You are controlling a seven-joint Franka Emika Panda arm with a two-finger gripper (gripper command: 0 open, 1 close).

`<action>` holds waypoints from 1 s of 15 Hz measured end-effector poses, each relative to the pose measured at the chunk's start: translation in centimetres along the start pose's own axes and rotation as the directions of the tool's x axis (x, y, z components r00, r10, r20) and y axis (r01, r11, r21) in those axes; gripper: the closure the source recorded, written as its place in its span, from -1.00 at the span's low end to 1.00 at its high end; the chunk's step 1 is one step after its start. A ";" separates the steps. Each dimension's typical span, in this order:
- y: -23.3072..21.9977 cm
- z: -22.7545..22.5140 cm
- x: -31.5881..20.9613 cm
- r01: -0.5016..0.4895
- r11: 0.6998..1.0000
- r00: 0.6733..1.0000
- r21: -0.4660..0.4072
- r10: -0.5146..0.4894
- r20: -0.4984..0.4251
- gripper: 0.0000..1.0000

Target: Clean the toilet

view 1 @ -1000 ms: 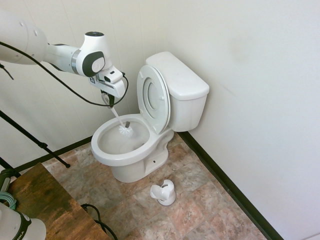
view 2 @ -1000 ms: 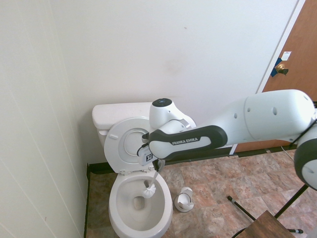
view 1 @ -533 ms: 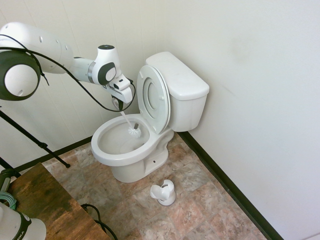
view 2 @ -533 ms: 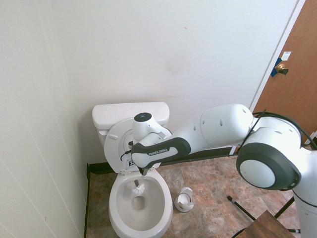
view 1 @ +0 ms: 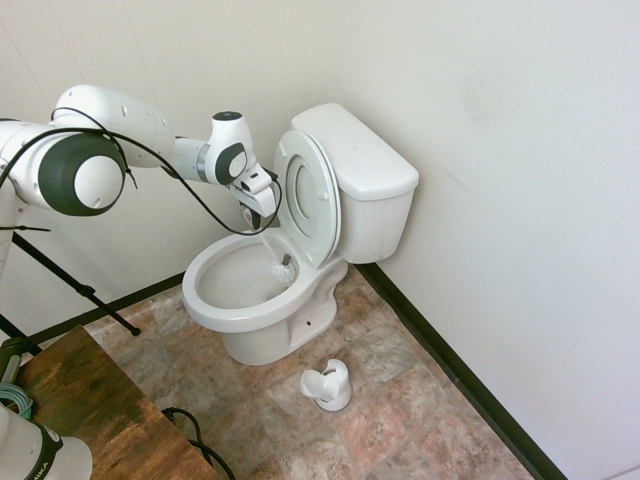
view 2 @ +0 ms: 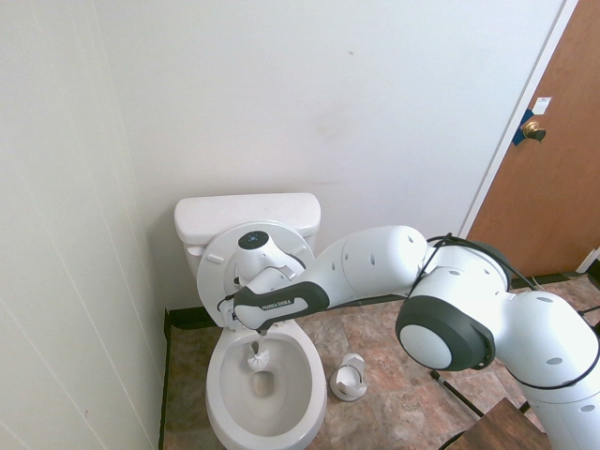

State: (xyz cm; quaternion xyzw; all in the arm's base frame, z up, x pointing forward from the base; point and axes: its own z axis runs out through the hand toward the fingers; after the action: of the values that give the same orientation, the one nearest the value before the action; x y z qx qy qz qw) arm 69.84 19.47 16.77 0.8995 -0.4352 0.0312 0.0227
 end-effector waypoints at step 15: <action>0.3 3.3 -12.7 0.158 0.981 0.983 -0.108 -0.146 0.110 1.00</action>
State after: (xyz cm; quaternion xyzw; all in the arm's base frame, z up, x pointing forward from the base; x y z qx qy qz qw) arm 61.81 28.98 12.56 0.9277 -0.3667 -0.0419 0.0553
